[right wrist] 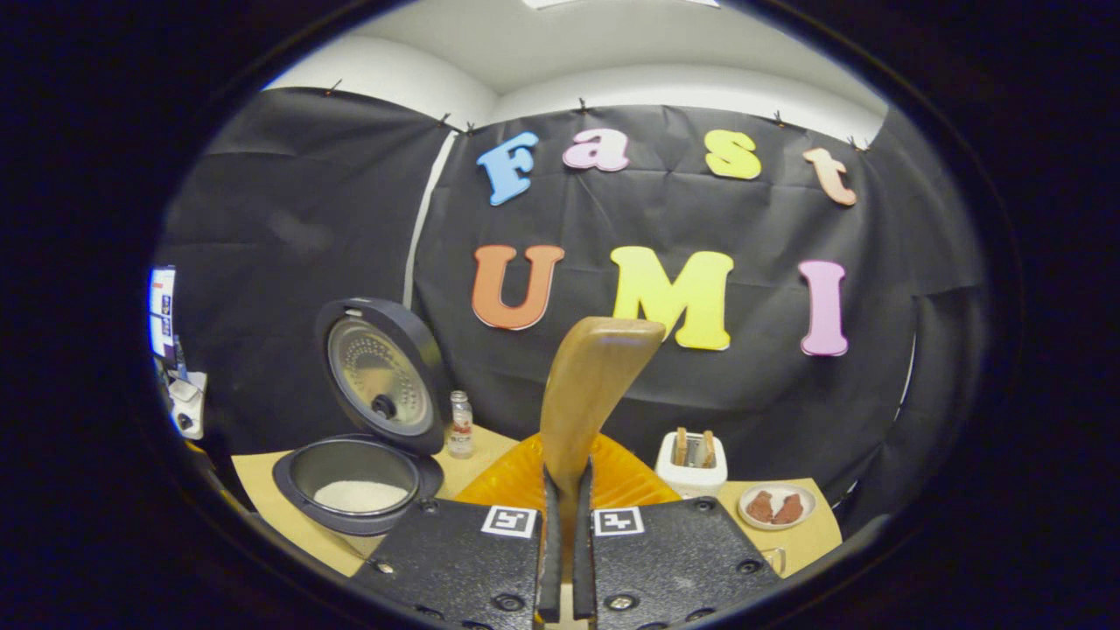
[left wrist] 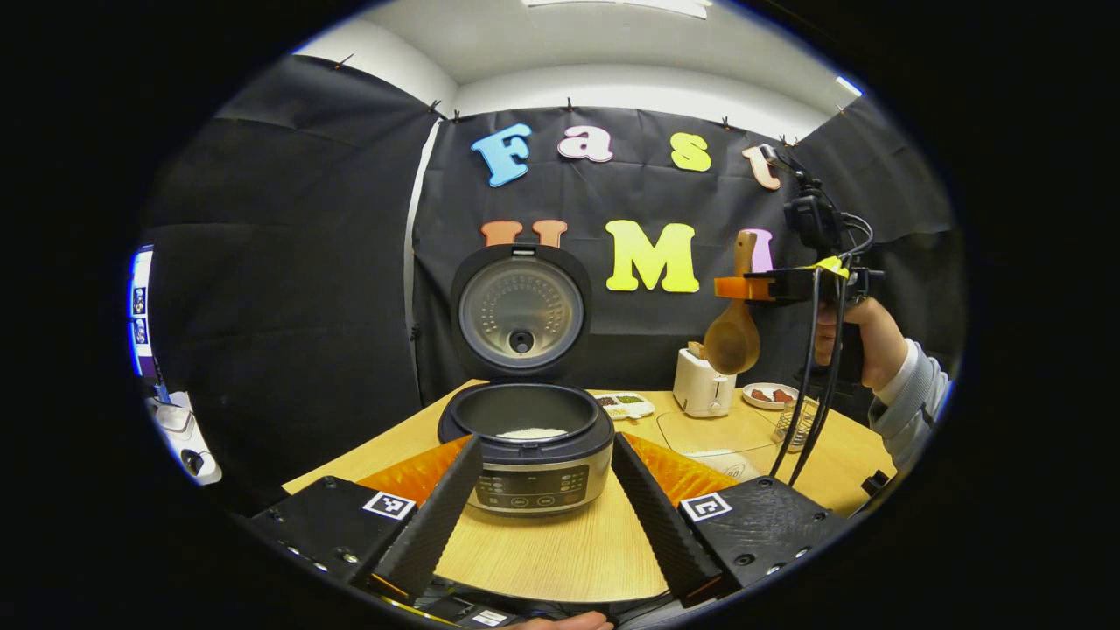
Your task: Close the left gripper, press the button to open the rice cooker; take a wooden spoon from the chopstick holder with the right hand, scoop a spoonful of rice and pour it into the rice cooker, then put the wooden spoon back into the chopstick holder.
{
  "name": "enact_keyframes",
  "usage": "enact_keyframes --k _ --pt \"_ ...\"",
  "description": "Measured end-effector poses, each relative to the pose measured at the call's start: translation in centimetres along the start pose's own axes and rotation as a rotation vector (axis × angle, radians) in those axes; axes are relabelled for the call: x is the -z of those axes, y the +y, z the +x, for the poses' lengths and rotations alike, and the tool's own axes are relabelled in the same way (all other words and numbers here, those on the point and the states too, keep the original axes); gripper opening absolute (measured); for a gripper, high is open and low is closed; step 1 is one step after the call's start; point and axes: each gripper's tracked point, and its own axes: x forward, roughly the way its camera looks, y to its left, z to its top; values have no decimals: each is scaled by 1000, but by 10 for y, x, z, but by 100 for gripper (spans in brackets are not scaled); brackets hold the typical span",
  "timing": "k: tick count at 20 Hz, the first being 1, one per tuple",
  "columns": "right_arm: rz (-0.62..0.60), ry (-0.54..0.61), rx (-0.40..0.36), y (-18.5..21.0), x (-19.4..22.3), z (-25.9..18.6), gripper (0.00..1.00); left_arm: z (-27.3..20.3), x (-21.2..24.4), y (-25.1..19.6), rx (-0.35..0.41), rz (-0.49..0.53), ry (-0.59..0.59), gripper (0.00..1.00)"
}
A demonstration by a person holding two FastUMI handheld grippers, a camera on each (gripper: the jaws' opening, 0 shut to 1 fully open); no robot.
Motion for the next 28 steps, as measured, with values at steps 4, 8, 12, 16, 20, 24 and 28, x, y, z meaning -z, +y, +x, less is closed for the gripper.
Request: enact_keyframes --k 4,8,12,16,20,24,28 --pt "42 16 76 -57 11 -10 11 4 -4 -21 30 -12 -18 95" --pt "65 14 155 -112 23 -27 11 10 -12 -34 42 -23 -46 95" --pt "82 37 247 -170 46 -44 11 17 -18 -53 84 -29 -86 95" --pt "101 60 310 -214 73 -50 12 23 -24 -61 62 -6 -119 95" --pt "149 103 314 -233 104 -43 12 31 -30 -80 84 -8 -133 95" --pt "189 125 310 -244 127 -33 14 40 -29 -87 66 -4 -123 95" --pt "231 154 311 -249 148 -32 16 48 -31 -83 42 -15 -110 95"
